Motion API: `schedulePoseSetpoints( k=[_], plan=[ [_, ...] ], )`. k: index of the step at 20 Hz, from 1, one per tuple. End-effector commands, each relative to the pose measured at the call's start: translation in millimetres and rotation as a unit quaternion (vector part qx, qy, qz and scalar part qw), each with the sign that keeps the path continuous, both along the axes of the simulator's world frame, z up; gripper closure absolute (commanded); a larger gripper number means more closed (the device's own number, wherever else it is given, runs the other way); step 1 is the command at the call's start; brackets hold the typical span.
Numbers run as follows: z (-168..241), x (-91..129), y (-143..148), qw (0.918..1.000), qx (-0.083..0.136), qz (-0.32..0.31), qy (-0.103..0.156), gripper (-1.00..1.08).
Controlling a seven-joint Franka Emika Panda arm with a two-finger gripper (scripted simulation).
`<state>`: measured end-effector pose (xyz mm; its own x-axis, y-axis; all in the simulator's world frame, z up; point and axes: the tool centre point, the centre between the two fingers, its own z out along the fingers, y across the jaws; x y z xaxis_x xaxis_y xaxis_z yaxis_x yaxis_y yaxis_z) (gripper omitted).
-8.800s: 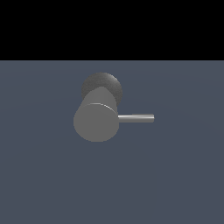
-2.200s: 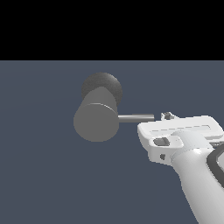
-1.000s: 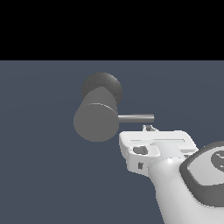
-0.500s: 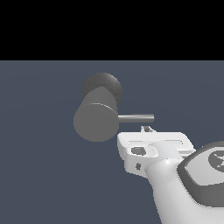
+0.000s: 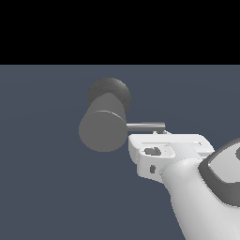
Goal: Turn on the faucet by rotating a designated handle.
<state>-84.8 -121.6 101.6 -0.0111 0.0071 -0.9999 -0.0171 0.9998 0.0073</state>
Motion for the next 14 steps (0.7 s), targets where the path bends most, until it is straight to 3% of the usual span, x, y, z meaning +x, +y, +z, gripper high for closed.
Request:
schedulePoseSetpoints(
  k=[1,7,8,14],
  plan=[
    [16,0,4,1.0,0.001,0.003,-0.006,1.08],
    [34,0,3,1.0,0.003,0.004,-0.006,1.08],
    [7,0,-6,0.9999,0.002,-0.004,0.014,1.08],
    [30,0,1,1.0,0.002,-0.002,0.009,1.08]
  ],
)
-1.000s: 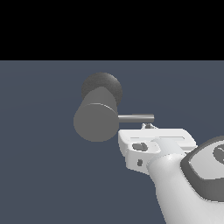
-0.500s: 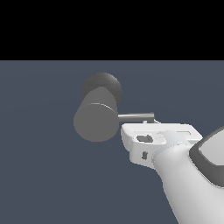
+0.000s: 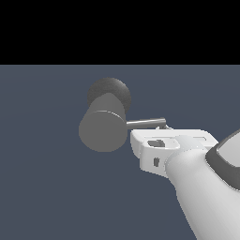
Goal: Turn on the faucet by rotating a designated handle.
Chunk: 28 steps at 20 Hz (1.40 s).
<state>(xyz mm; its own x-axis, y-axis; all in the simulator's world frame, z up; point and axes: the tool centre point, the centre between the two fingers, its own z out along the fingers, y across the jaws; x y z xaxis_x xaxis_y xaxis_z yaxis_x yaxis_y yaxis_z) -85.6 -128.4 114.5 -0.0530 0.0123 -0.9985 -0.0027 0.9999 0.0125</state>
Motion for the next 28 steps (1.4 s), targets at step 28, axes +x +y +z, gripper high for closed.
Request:
schedulePoseSetpoints(
  k=[28],
  plan=[
    [85,-1,36,0.9999,0.002,0.004,-0.009,1.08]
  ],
)
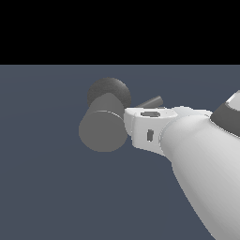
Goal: Turn on the faucet by rotating a designated handle.
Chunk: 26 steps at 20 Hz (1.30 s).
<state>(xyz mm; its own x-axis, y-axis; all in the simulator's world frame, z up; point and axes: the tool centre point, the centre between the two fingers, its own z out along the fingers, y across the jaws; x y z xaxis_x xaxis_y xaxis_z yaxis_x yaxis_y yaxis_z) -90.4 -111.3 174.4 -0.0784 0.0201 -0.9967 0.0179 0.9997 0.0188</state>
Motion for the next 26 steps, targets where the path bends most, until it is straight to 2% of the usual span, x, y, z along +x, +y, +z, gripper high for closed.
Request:
schedulePoseSetpoints(
  k=[1,15,16,26],
  plan=[
    [29,4,21,0.9996,-0.001,0.015,-0.023,1.08],
    [75,4,51,0.999,-0.002,0.021,-0.038,1.08],
    [39,0,26,1.0,-0.001,-0.002,-0.004,1.08],
    [70,2,64,0.9998,-0.001,0.009,-0.02,1.08]
  ],
)
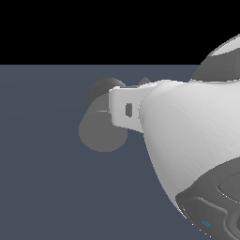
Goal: Turn on the faucet by rotating a designated handle.
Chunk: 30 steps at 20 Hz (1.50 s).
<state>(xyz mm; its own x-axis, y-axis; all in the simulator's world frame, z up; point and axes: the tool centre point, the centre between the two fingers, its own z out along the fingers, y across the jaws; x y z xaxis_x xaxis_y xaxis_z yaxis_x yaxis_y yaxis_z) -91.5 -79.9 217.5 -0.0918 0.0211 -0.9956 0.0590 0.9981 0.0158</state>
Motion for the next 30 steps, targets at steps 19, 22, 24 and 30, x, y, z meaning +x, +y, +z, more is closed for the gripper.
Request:
schedulePoseSetpoints(
  k=[19,22,24,30],
  plan=[
    [32,-2,68,0.9995,-0.013,0.024,-0.019,1.08],
    [38,-1,79,0.9993,-0.011,0.026,-0.023,1.08],
    [42,-1,87,0.9992,-0.01,0.028,-0.026,1.08],
    [52,0,109,0.9989,-0.007,0.033,-0.034,1.08]
  ],
)
